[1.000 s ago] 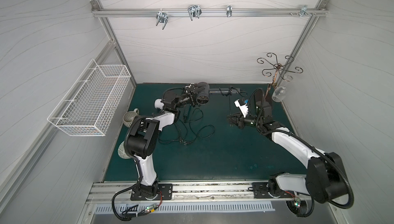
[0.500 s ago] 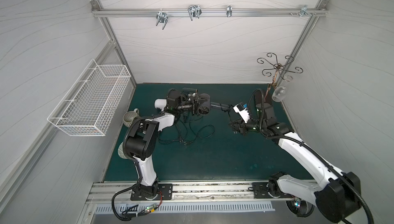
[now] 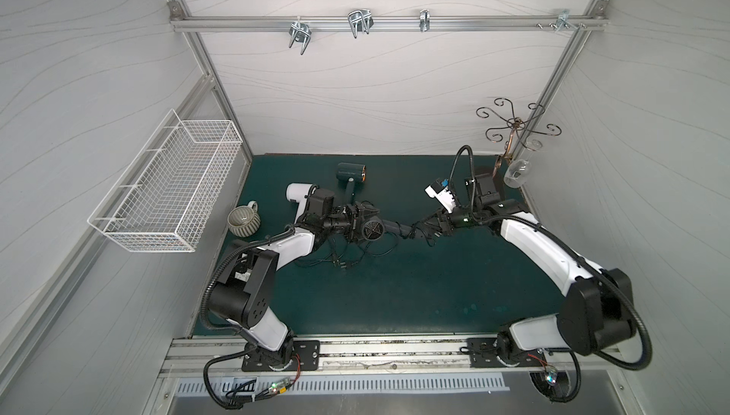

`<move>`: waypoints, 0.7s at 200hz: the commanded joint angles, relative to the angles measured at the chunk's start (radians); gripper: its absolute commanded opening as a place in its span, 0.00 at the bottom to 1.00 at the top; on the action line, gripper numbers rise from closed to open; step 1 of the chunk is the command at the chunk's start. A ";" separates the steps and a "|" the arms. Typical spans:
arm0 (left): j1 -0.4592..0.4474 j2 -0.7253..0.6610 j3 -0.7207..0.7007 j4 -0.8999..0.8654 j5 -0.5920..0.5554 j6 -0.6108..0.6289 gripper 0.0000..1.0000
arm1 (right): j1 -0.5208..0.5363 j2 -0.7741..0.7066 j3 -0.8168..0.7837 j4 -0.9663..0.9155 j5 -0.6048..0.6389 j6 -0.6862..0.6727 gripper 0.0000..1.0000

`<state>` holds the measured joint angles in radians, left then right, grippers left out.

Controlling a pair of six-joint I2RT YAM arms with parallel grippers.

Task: Wrap the cord around the hair dryer
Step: Wrap the power cord around the hair dryer.

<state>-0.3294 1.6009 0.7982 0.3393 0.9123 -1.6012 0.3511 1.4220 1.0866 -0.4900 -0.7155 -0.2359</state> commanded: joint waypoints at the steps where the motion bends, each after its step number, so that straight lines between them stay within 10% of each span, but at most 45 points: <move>1: -0.031 -0.027 -0.001 0.057 0.005 -0.056 0.00 | -0.005 0.051 0.041 0.015 -0.046 -0.073 0.00; 140: -0.106 0.015 -0.077 0.259 -0.067 -0.319 0.00 | 0.053 0.400 0.136 -0.010 0.030 -0.153 0.00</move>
<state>-0.4187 1.6211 0.6994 0.4339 0.7982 -1.8523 0.3882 1.7935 1.1904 -0.4683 -0.7086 -0.3386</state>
